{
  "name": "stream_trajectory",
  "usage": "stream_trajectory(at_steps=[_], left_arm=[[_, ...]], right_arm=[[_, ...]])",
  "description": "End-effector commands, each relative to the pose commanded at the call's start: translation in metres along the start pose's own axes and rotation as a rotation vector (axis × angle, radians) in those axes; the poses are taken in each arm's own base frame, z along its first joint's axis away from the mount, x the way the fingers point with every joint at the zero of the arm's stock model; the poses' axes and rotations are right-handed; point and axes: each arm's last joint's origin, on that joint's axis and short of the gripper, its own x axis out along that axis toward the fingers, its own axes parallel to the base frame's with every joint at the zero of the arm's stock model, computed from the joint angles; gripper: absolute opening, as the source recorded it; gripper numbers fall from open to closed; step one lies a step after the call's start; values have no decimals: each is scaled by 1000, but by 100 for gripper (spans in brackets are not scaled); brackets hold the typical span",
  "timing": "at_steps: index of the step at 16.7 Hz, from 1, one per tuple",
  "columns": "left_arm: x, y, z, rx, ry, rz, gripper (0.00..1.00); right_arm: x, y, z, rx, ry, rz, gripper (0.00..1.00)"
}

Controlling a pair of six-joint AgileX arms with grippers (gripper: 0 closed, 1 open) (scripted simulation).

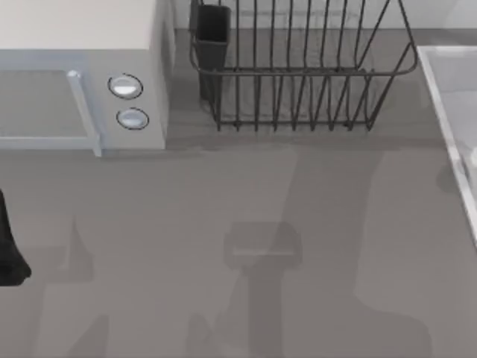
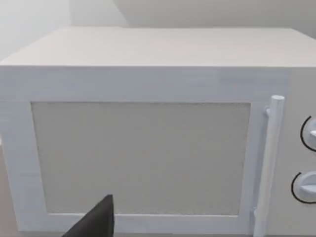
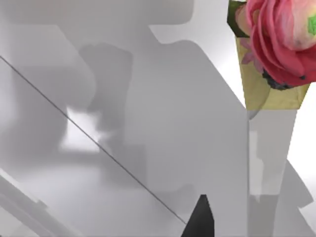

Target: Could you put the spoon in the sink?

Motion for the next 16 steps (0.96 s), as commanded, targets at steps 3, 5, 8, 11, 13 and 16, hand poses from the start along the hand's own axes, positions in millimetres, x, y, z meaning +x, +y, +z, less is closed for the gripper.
stream_trajectory(at_steps=[3, 5, 8, 11, 13, 16], left_arm=[[0, 0, 0, 0, 0, 0, 100], [0, 0, 0, 0, 0, 0, 100], [0, 0, 0, 0, 0, 0, 100], [0, 0, 0, 0, 0, 0, 100], [0, 0, 0, 0, 0, 0, 100], [0, 0, 0, 0, 0, 0, 100]], right_arm=[[0, 0, 0, 0, 0, 0, 45], [0, 0, 0, 0, 0, 0, 60], [0, 0, 0, 0, 0, 0, 83], [0, 0, 0, 0, 0, 0, 100], [0, 0, 0, 0, 0, 0, 100], [0, 0, 0, 0, 0, 0, 100]])
